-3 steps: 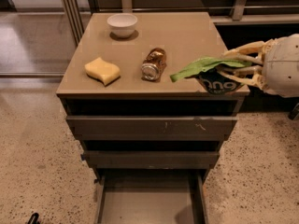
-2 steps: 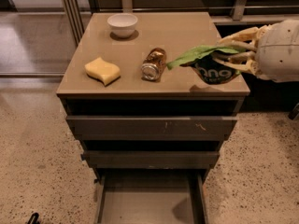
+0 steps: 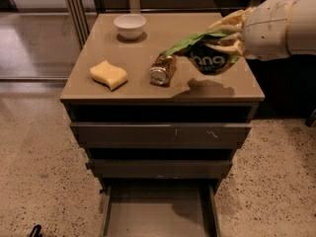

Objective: Pick green rice chip bag from bottom drawer and place on counter

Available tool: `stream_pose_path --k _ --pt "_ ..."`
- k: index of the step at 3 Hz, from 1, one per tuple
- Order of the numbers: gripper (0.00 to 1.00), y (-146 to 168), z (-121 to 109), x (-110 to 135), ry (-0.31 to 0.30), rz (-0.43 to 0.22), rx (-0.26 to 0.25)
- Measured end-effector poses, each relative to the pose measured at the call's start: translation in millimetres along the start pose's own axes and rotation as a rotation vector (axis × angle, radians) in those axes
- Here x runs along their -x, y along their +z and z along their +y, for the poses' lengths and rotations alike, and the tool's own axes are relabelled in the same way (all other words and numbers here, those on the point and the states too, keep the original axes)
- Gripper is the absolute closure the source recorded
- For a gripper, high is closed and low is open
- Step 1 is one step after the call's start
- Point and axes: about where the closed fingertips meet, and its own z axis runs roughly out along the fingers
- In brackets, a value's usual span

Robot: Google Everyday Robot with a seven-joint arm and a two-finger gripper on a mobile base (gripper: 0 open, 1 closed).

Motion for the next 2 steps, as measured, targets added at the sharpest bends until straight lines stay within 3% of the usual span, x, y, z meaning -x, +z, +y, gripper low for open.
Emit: stream_pose_path --k 2 --pt "1.0 33.5 -12.0 -18.6 0.03 0.02 0.033"
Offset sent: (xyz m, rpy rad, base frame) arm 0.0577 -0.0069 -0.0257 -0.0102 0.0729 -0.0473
